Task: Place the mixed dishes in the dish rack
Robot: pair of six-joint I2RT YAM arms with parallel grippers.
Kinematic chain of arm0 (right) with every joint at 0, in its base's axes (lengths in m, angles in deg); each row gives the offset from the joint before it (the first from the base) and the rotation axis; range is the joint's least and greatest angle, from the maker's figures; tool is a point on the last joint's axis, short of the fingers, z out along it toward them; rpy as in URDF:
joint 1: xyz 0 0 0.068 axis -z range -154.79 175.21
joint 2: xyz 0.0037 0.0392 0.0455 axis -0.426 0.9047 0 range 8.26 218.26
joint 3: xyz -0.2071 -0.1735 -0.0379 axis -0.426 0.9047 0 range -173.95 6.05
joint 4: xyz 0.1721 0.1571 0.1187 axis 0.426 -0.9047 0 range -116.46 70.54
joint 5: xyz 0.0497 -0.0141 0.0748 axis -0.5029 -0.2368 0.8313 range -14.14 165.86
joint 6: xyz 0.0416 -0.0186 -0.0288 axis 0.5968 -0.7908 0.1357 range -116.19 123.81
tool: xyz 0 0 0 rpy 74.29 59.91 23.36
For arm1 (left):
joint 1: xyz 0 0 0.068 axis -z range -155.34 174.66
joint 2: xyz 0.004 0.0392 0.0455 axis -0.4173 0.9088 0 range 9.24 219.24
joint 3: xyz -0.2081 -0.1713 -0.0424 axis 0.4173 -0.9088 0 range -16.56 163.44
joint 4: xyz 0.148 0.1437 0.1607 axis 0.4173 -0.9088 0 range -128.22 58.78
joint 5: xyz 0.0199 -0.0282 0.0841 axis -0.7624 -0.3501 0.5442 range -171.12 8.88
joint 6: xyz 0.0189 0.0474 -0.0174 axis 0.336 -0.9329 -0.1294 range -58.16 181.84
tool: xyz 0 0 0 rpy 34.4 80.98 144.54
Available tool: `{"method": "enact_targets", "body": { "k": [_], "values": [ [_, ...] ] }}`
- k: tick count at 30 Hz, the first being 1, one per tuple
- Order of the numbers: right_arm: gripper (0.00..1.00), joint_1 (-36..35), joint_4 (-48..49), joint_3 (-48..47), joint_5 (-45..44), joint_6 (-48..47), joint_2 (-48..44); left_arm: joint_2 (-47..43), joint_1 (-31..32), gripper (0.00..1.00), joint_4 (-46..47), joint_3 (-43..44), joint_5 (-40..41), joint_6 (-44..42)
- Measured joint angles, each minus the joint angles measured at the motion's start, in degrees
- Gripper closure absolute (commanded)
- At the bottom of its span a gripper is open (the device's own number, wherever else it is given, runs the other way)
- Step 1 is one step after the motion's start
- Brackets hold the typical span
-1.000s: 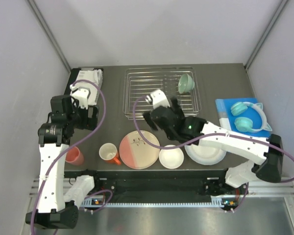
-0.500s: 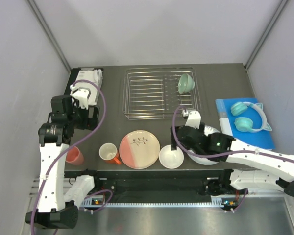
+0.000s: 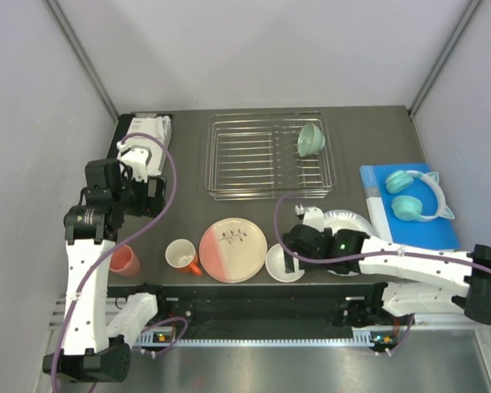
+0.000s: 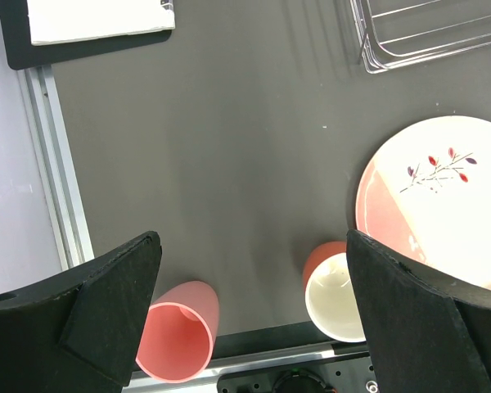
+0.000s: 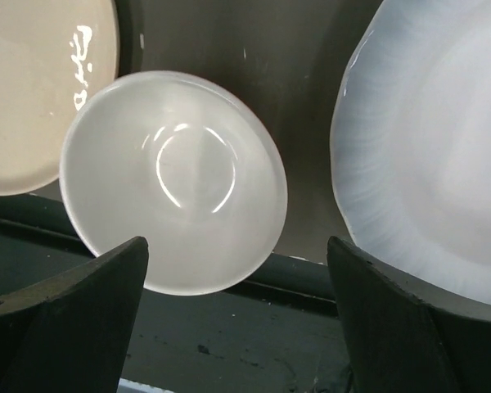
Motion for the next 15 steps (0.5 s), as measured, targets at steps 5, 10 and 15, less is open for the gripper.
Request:
{"method": "enact_targets", "body": {
  "k": [5, 10, 15],
  "values": [
    [0.15, 0.28, 2.36, 1.36, 3.32, -0.11, 5.22, -0.02, 0.0, 0.01, 0.0, 0.31, 0.0, 0.0],
    [0.19, 1.44, 4.26, 1.6, 5.46, -0.7, 7.23, -0.04, 0.0, 0.01, 0.0, 0.44, -0.02, 0.02],
    [0.3, 1.77, 6.12, 1.6, 6.69, -1.46, 10.32, -0.48, 0.0, 0.01, 0.02, 0.44, -0.02, 0.0]
  ]
}}
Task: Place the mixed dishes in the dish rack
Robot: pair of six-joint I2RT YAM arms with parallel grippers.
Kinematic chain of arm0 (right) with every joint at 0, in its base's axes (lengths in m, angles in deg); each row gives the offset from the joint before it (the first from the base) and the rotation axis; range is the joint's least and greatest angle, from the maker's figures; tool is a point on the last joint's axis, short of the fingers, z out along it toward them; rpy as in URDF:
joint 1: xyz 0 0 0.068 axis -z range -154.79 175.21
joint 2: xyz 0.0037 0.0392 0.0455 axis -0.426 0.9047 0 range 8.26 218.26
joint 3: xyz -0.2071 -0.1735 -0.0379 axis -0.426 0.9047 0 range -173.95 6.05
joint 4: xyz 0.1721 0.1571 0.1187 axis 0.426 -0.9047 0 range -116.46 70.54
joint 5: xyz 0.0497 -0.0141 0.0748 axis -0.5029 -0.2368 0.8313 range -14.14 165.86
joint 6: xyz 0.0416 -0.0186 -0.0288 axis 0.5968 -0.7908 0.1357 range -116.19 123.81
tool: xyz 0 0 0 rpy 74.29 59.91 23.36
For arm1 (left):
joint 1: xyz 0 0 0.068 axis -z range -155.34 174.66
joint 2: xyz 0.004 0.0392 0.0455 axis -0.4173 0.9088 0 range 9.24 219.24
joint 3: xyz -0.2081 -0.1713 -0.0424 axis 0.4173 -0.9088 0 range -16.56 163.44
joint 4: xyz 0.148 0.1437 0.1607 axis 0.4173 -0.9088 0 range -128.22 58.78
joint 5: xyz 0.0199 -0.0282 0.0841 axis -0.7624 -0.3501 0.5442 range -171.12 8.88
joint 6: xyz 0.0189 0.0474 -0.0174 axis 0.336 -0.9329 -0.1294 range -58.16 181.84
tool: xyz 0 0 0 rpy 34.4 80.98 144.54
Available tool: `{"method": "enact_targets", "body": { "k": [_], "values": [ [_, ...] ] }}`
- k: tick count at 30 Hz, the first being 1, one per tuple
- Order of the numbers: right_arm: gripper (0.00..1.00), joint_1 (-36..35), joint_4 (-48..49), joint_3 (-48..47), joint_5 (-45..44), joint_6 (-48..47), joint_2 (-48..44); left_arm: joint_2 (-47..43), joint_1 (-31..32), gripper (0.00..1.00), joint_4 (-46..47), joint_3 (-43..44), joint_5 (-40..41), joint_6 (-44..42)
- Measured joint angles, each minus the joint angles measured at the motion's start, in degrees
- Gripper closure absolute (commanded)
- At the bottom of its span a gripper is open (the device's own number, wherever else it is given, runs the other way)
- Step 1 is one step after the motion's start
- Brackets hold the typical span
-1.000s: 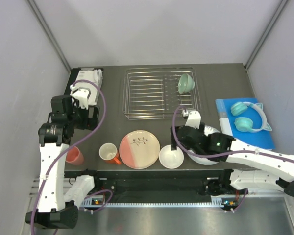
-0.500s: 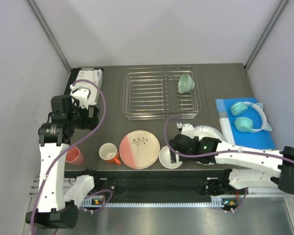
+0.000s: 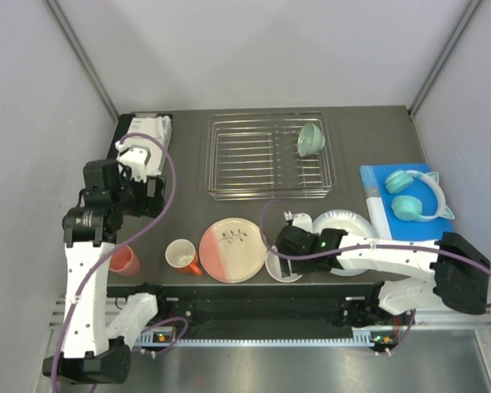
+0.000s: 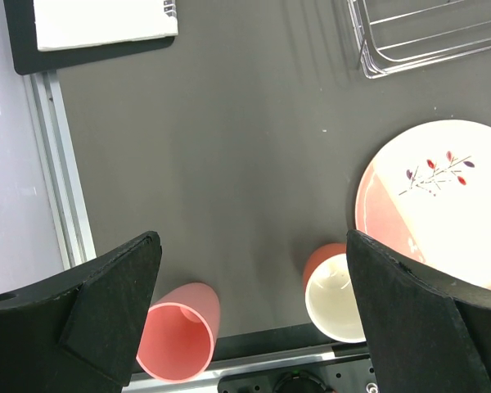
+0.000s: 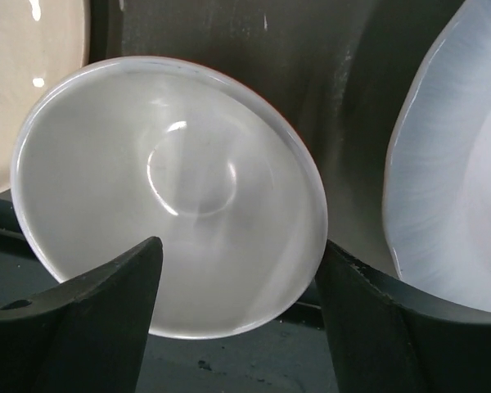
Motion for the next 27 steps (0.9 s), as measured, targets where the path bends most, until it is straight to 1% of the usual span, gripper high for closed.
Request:
{"method": "enact_targets", "body": {
  "k": [1, 8, 11, 12, 14, 15, 17, 18, 23, 27],
  "values": [
    [0.34, 0.0, 0.24, 0.0, 0.17, -0.2, 0.66, -0.24, 0.0, 0.01, 0.0, 0.0, 0.0, 0.0],
    [0.46, 0.39, 1.27, 0.0, 1.16, -1.53, 4.9, -2.47, 0.0, 0.01, 0.02, -0.02, 0.0, -0.04],
    [0.55, 0.55, 1.77, -0.22, 1.36, -1.97, 6.54, -3.1, 0.0, 0.01, 0.02, -0.04, 0.0, -0.11],
    [0.65, 0.7, 1.84, -0.55, 1.51, -2.16, 6.91, -3.17, 0.0, 0.01, 0.02, -0.04, 0.0, -0.24],
    [0.75, 0.74, 2.05, -1.03, 1.4, -2.01, 7.19, -3.3, 0.0, 0.01, 0.02, -0.09, 0.0, -0.24],
    [0.86, 0.74, 2.12, -1.4, 1.44, -2.4, 7.17, -3.32, 0.0, 0.01, 0.02, -0.13, 0.0, -0.26],
    [0.94, 0.74, 2.25, -2.14, 1.44, -2.32, 7.26, -3.34, 0.0, 0.01, 0.04, -0.2, 0.0, -0.26],
    [1.0, 0.81, 2.23, -2.91, 1.42, -2.38, 7.04, -3.34, 0.0, 0.01, 0.04, -0.31, 0.0, -0.26],
    [1.0, 0.74, 0.44, -3.93, -0.68, -2.73, 6.56, -3.3, 0.0, 0.01, 0.04, -1.29, 0.02, -0.26],
    [1.0, 0.39, -5.38, -7.98, -5.57, -3.43, 5.55, -3.13, 0.0, 0.01, 0.07, -1.84, 0.02, -0.26]
  ]
}}
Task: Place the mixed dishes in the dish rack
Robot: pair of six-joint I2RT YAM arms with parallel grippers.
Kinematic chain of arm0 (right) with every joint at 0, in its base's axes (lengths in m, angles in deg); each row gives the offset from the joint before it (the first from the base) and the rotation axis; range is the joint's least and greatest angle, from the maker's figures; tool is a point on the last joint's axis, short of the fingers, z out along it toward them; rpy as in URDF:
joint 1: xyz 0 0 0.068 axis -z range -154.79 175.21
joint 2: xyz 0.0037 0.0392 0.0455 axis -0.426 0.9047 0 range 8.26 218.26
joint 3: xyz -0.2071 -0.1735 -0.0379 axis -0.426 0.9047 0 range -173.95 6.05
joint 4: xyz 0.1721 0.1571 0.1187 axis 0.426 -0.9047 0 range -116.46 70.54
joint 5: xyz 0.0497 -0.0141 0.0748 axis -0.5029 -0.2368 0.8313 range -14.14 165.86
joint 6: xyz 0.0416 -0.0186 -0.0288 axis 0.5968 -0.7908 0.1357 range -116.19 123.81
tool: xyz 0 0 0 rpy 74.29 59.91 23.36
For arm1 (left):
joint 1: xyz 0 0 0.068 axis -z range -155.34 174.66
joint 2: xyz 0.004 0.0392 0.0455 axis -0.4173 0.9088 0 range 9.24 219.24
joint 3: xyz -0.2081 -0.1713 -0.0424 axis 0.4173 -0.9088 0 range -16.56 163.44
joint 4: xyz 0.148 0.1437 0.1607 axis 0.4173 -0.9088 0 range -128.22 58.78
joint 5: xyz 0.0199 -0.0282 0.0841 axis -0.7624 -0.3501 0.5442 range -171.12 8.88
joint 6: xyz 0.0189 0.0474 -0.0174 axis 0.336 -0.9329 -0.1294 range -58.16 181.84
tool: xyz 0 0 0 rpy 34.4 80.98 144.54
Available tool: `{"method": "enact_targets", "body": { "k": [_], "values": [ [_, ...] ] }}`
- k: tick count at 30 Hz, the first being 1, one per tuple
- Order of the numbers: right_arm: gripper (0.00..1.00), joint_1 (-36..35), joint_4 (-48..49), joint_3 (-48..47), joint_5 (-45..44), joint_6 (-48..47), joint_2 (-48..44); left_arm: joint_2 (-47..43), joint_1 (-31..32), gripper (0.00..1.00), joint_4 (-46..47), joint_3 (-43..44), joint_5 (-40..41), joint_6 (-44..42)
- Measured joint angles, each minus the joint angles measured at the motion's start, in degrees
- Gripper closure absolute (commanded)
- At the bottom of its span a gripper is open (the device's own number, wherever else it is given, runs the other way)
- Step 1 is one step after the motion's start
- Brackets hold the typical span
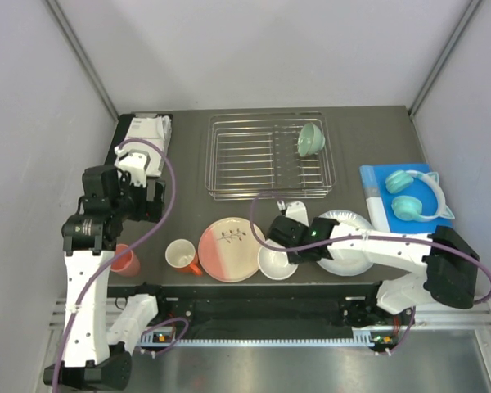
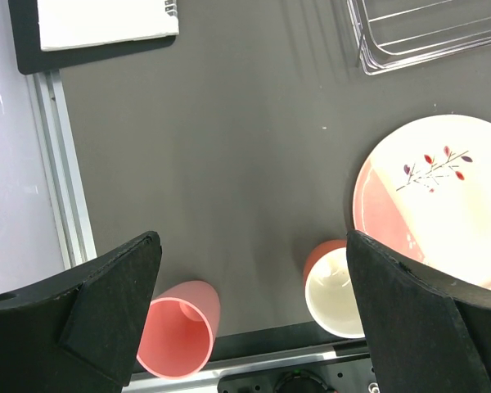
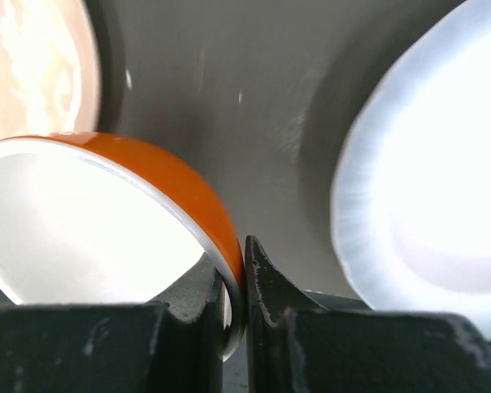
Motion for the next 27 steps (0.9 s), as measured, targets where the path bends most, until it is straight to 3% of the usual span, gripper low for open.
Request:
{"method": "enact_targets", "body": {
  "k": [11, 15, 19, 27],
  "values": [
    [1.0, -0.72, -17.84, -29.81, -27.43, -5.99, -2.03, 1.86, 0.0, 0.01, 1.22, -2.25, 0.0, 0.04],
    [1.0, 2.12, -24.5, -39.82, -41.99, -6.84, 5.35, 2.05, 0.0, 0.01, 1.25, -2.54, 0.07, 0.02],
    [1.0, 8.76, -26.47, -41.72, -46.38, -6.86, 11.65, 1.92, 0.0, 0.01, 1.22, -2.54, 0.26, 0.02],
    [1.0, 21.9, -20.13, -37.59, -49.88, -15.76, 16.61, 1.97, 0.0, 0.01, 1.14, -2.47, -0.04, 0.26]
  ]
}}
